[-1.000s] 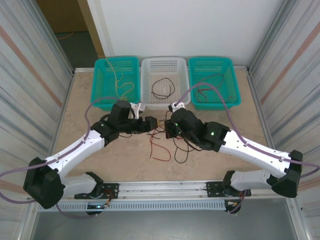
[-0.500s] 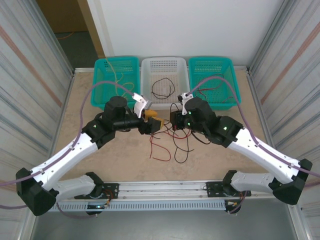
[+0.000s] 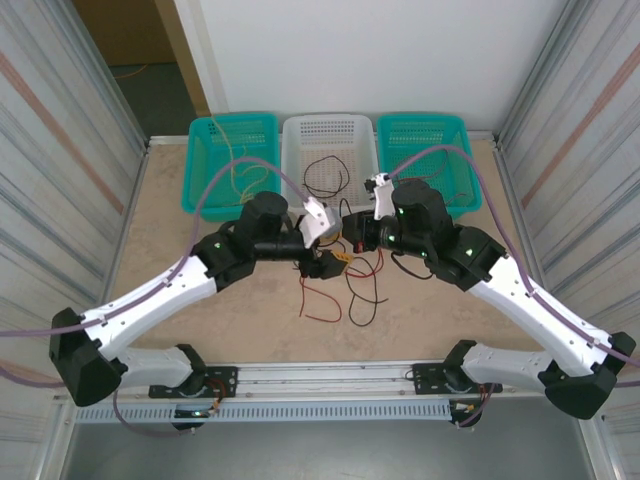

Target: Untangle the cables

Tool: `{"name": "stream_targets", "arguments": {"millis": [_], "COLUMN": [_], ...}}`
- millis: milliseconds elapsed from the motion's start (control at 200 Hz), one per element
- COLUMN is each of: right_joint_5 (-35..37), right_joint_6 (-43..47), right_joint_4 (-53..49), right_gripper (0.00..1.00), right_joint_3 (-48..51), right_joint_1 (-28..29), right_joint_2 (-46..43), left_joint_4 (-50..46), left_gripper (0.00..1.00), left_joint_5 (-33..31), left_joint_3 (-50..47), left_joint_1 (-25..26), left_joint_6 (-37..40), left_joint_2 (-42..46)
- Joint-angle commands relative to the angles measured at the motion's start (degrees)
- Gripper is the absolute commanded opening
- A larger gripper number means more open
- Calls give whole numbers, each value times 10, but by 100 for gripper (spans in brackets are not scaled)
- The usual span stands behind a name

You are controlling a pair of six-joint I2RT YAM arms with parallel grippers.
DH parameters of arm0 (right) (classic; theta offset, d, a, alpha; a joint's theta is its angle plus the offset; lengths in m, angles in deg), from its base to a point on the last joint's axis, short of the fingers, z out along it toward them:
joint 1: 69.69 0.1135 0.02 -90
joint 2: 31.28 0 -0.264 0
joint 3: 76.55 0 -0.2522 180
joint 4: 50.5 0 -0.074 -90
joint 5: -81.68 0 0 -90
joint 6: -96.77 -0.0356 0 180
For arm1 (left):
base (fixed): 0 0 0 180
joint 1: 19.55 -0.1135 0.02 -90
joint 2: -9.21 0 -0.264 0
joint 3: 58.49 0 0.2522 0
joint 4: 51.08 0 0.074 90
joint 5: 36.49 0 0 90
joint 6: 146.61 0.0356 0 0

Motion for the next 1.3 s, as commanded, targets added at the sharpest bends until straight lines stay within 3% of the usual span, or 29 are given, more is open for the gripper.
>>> {"name": "stream_targets", "arguments": {"millis": [0, 140, 356, 436, 466, 526, 581, 606, 626, 772, 1047, 1293], "right_joint_5": [-19, -26, -35, -30, -22, 1, 29, 43, 49, 29, -6, 28], "right_joint_6": [7, -6, -19, -30, -36, -51, -67, -77, -86, -148, -184, -181], "right_joint_4": [14, 28, 64, 88, 92, 84, 65, 54, 47, 60, 98, 52], "right_gripper": [0, 0, 0, 4, 12, 39, 52, 65, 68, 70, 71, 70], "right_joint_3": [-13, 3, 32, 53, 59, 69, 76, 80, 84, 144, 201, 193], "right_joint_1": [-14, -31, -41, -43, -43, -48, -56, -60, -64, -80, -48, -62], "right_joint_2": [-6, -20, -44, -56, -56, -56, -56, -56, -56, -52, -3, -17], "left_joint_4": [-25, 10, 37, 43, 42, 33, 27, 28, 30, 49, 43, -3], "left_gripper": [50, 22, 0, 0, 0, 0, 0, 0, 0, 0, 0, 0], "left_joint_5": [-38, -47, -47, -53, -53, -55, -56, -55, -52, -26, 34, 44], "left_joint_3": [10, -15, -24, -24, -20, -9, -1, 0, 2, 2, 34, 143], "left_joint_1": [10, 10, 10, 10, 9, 3, -7, -14, -19, -54, -119, -188], "left_joint_6": [39, 2, -82, -130, -145, -177, -203, -213, -219, -229, -241, -255], "left_joint_2": [-8, 1, -8, -18, -22, -28, -29, -28, -26, -6, -4, -83]}}
